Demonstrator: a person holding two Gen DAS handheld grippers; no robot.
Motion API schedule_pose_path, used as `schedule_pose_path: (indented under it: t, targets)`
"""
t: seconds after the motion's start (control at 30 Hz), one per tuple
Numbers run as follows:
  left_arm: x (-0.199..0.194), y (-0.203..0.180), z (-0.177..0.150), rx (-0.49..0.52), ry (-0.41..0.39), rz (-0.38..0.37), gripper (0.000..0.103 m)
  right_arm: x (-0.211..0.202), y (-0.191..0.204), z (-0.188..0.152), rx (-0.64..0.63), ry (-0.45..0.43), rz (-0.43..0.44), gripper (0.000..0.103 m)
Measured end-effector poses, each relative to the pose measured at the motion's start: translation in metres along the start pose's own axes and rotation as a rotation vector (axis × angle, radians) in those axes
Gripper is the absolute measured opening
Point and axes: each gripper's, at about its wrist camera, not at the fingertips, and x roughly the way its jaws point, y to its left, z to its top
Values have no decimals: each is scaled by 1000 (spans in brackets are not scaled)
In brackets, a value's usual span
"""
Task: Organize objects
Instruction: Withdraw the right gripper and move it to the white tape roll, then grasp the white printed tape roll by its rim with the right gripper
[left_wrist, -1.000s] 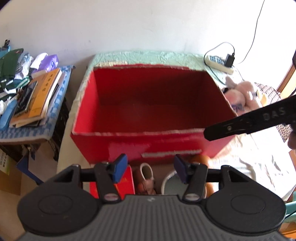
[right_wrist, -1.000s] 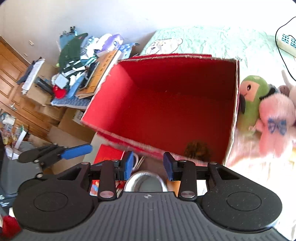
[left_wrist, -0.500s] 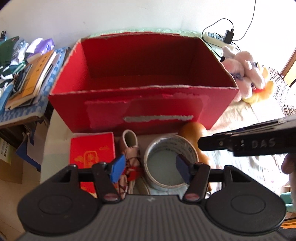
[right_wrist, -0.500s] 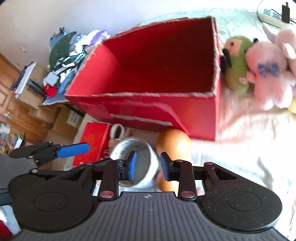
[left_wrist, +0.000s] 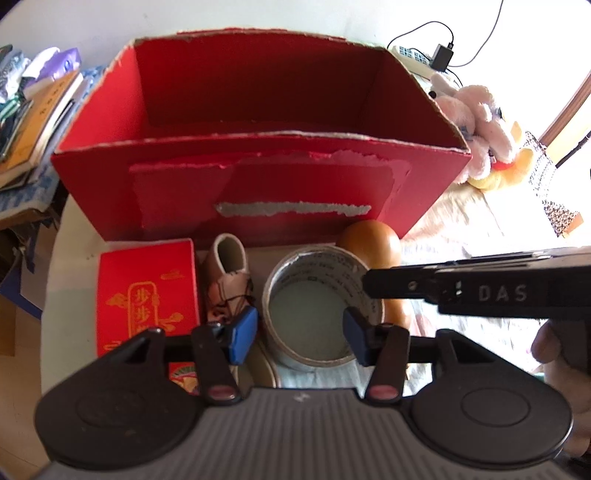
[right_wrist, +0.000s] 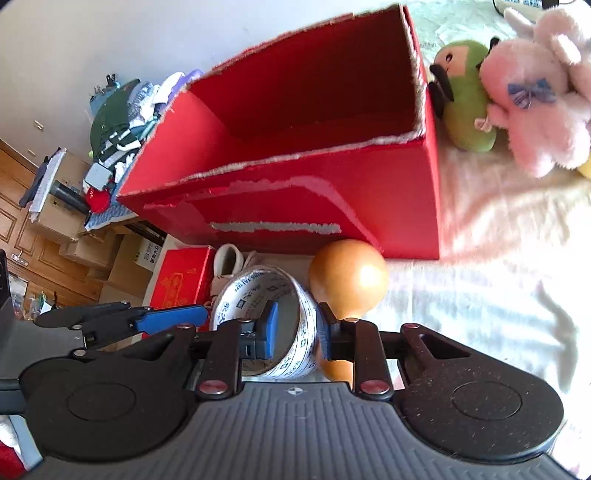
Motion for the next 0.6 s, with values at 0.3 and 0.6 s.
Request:
schedule_pose_path:
  t: [0.3, 0.6]
  targets:
    - [14, 3, 0, 29, 34, 3, 44, 15, 1, 1, 22, 27, -38, 20]
    - [9, 5, 1, 59, 37, -7, 34, 12, 2, 1, 8, 40, -87, 13]
